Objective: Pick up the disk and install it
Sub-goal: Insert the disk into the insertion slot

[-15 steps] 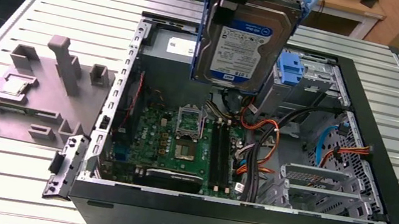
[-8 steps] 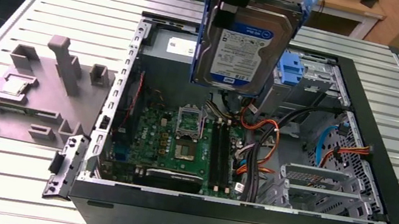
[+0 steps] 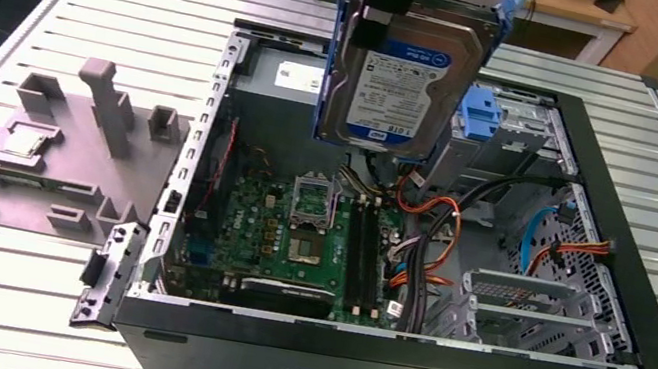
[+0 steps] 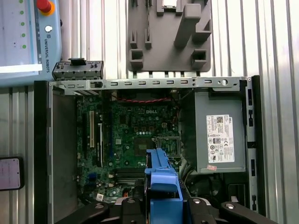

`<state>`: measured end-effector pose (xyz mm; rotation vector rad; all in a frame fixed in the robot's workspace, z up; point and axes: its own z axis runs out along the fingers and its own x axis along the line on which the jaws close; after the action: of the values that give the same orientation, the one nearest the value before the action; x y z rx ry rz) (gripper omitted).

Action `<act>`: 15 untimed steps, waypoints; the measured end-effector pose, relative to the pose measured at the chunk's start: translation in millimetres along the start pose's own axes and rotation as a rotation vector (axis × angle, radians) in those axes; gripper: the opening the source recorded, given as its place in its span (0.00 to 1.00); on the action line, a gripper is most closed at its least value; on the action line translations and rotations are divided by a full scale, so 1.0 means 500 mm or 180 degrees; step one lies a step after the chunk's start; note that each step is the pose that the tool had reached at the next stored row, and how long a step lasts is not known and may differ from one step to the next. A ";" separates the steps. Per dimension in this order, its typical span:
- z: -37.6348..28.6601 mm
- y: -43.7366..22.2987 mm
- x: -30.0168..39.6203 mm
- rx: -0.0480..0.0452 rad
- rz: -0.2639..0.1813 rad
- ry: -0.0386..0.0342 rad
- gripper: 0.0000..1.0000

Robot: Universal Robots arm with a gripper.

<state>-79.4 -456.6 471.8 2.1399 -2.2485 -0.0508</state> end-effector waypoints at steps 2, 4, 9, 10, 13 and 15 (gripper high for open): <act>0.000 -0.002 0.000 0.0000 0.0000 0.0000 0.36; 0.000 -0.007 0.000 0.0000 0.0000 0.0000 0.36; 0.000 -0.011 0.002 0.0000 0.0000 0.0001 0.36; 0.000 -0.011 0.004 0.0000 0.0000 0.0001 0.36; 0.001 -0.012 0.010 0.0000 0.0000 0.0001 0.36; 0.002 -0.012 0.017 0.0000 0.0000 0.0001 0.36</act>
<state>-73.8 -465.3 470.7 2.1397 -2.2484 -0.0502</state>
